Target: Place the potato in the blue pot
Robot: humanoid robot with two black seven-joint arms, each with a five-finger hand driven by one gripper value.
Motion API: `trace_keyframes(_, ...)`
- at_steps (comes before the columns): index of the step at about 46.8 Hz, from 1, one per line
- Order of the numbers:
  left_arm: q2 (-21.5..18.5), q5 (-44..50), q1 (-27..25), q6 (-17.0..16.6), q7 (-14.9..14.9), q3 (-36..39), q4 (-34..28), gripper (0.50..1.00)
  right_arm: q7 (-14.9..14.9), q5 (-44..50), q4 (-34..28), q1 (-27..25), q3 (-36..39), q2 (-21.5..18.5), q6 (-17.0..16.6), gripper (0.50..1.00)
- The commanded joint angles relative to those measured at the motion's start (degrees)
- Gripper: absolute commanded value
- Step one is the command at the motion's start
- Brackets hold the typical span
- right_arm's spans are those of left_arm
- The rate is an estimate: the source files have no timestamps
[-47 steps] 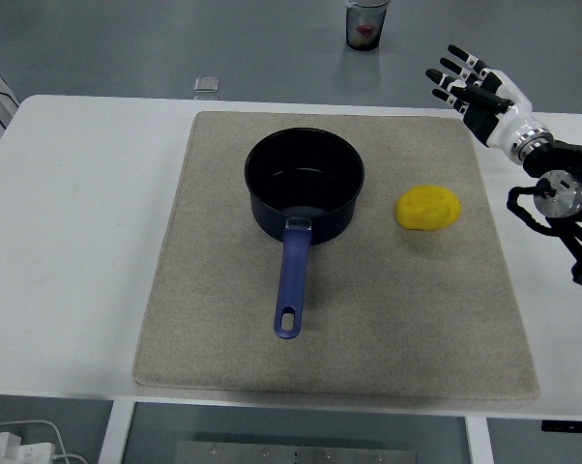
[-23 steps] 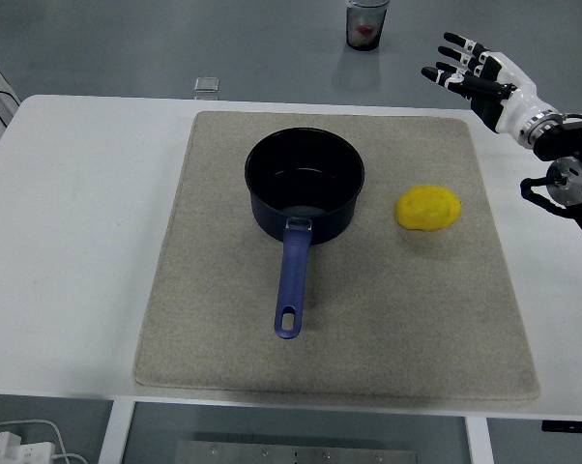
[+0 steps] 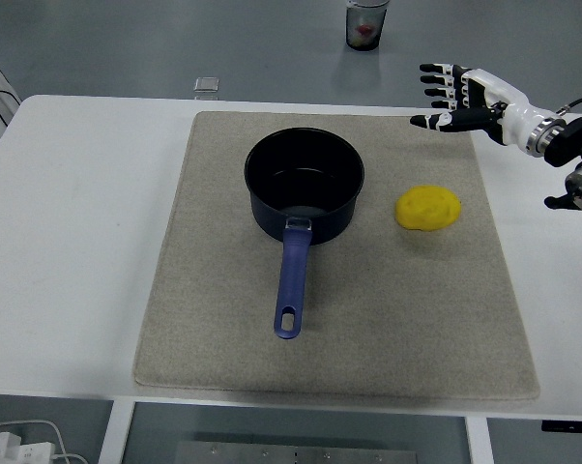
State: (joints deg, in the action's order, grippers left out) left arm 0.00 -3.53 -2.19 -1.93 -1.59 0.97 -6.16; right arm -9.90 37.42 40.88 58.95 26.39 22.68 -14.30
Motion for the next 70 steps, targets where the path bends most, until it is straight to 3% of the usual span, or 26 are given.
trace_keyframes(1,0.0,0.0,0.0,0.0,0.0,0.0,0.0,0.996,0.1,1.9,1.2,0.1,-3.0,1.9,-1.9,0.932)
trace_keyframes(9,0.0,-0.1,0.0,0.0,0.0,0.0,0.0,0.996,0.1,5.9,3.8,1.2,-4.3,4.4,-4.9,0.932)
trace_keyframes(16,0.0,0.0,0.0,0.0,0.0,0.0,0.0,0.996,-0.2,12.2,7.5,1.3,-4.7,4.9,-5.4,0.932)
trace_keyframes(26,0.0,0.0,0.0,0.0,0.0,0.0,0.0,0.996,-3.0,22.1,10.7,2.5,-8.8,7.2,-5.7,0.932)
trace_keyframes(45,0.0,0.0,0.0,0.0,0.0,0.0,0.0,0.996,-7.7,29.4,11.7,3.0,-13.0,8.6,-5.8,0.932)
trace_keyframes(58,0.0,0.0,0.0,0.0,0.0,0.0,-0.1,0.996,-8.6,31.2,12.0,2.8,-13.4,8.6,-5.7,0.932)
trace_keyframes(70,0.0,0.0,0.0,0.0,0.0,0.0,0.0,0.996,-8.6,31.4,10.7,1.9,-14.1,8.5,-1.5,0.932)
